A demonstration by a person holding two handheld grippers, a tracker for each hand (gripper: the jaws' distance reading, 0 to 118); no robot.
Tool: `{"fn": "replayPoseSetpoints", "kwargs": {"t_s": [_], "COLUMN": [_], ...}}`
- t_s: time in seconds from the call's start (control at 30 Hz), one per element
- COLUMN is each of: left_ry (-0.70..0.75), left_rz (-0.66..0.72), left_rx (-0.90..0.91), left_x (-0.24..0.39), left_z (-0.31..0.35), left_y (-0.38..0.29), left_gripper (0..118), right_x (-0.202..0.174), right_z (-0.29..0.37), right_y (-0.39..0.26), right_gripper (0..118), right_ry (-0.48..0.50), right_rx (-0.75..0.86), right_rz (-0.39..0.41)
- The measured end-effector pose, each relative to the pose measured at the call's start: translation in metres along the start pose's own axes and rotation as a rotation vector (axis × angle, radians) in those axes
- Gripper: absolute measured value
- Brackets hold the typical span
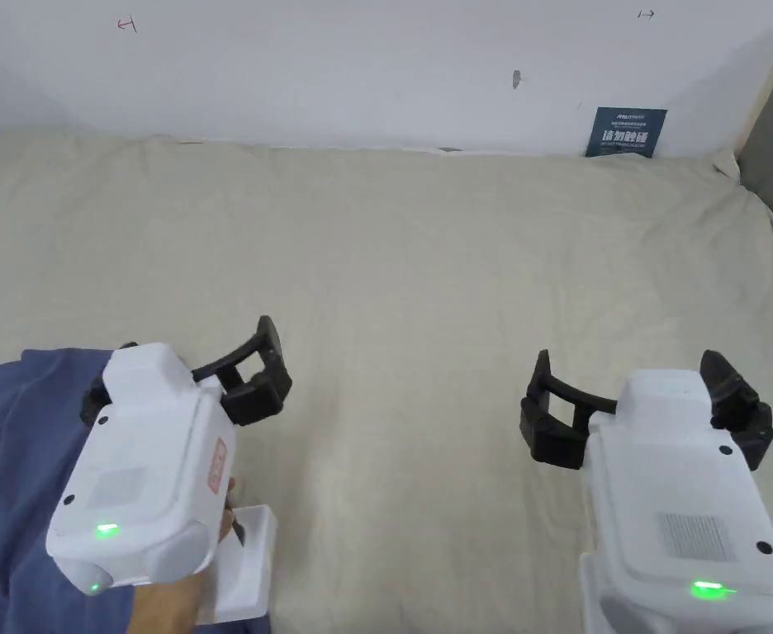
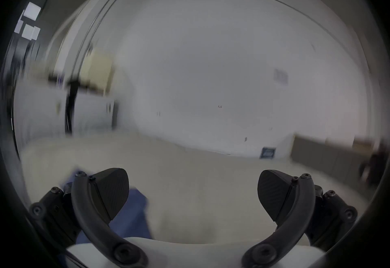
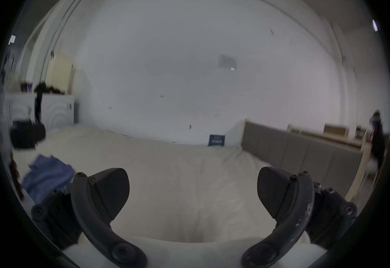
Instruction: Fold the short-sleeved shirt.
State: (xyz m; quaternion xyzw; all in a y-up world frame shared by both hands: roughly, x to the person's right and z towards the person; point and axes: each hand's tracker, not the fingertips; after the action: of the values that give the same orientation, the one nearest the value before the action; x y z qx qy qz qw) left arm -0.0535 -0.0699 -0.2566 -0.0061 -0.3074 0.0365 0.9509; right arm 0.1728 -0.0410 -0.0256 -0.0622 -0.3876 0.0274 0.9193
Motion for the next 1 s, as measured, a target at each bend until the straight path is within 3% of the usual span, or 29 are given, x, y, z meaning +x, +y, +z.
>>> {"fn": "replayPoseSetpoints", "kwargs": {"t_s": [0.1,0.17,0.43,1.0], "left_ry": [-0.007,-0.038,-0.053,-0.049], "left_rz": [-0.243,-0.302,-0.232,-0.235], "left_rx": [0.046,0.039,0.013,0.032], "left_x": [0.009,0.013,0.008,0.012], "left_z": [0.004,0.006,0.004,0.007], "left_y": [-0.011,-0.016,-0.015,-0.009], "left_gripper": [118,118,118,118], "right_x": [0.004,0.002,-0.001,-0.003], "right_z": [-0.001,-0.001,0.000,0.000], "right_y": [-0.005,-0.005,-0.004,0.000], "right_gripper": [118,118,118,118], "right_ry": [0.010,0.002,0.003,0.010], "right_rx": [-0.019,-0.031,-0.025,-0.021], "right_rz": [-0.054,-0.043,-0.031,-0.034]}}
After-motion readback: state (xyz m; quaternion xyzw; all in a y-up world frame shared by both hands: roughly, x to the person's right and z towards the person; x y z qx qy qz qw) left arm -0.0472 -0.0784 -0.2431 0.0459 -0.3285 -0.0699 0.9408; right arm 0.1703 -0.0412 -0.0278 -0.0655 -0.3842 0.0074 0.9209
